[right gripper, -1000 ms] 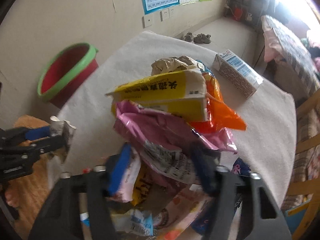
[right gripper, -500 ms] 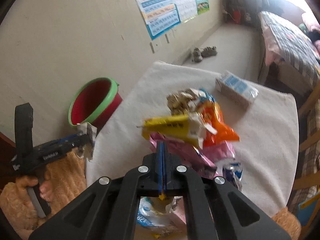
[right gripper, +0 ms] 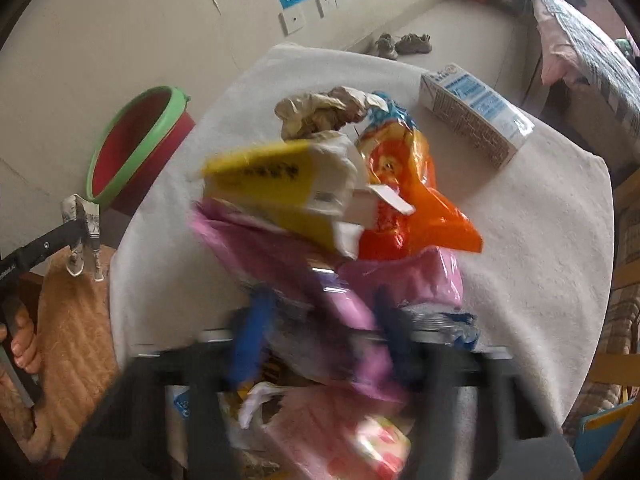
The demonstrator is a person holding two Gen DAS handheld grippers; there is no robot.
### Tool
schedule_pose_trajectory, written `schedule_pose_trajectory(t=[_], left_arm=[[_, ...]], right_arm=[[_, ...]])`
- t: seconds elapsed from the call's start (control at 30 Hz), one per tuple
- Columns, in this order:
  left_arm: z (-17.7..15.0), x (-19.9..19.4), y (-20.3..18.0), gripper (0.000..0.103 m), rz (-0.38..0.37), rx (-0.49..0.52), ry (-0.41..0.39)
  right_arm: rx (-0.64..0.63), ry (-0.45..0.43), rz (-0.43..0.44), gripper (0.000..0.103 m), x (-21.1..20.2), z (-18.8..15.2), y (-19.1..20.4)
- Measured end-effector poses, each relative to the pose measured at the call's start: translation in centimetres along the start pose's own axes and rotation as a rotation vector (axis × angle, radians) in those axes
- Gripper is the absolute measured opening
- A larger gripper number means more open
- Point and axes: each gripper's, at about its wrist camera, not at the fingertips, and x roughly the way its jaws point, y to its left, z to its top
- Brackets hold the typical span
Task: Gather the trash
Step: 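Carry the white wrapper to the red bin with the left tool while the right tool grasps a pink wrapper, then open the left tool over the red bin while the right tool drops the pink wrapper in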
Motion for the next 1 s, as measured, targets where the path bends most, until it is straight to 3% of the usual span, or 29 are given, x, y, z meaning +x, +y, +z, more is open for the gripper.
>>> schedule_pose_trajectory(t=[0.07,0.27,0.47,0.7,0.77,0.93,0.97,1.0], left_arm=[[0.0,0.1,-0.1,0.051,-0.002,0.0,0.002],[0.6,-0.8,1.1,0.051,0.021,-0.023,-0.039],[2.7,-2.5,4.3,0.051,0.077,-0.085,-0.107],[6.0,-2.3,8.6,0.051,0.146,-0.177,-0.156],[7.1,-1.4,9.8,0.051,0.191,-0.194,-0.148],[8.4,0.4,11.9,0.052,0.21,-0.235,-0.123],[8.6,0.7,12.2,0.054,0.218,-0.236,-0.122],[8.6,0.7,12.3,0.062,0.219,-0.238,-0.123]], right_arm=[[0.01,-0.02,0.028,0.011,-1.0,-0.3,0.0],[0.031,-0.11,0.117,0.01,-5.5,0.3,1.2],[0.007,-0.192,0.241,0.01,-7.6,3.2,5.6],[-0.017,-0.192,0.287,0.011,-3.4,9.7,12.4],[-0.034,-0.188,0.283,0.011,-2.0,12.0,14.7],[-0.097,-0.169,0.263,0.017,1.3,15.9,19.7],[-0.11,-0.166,0.271,0.022,1.9,16.4,20.6],[-0.119,-0.167,0.27,0.038,2.3,16.7,21.1]])
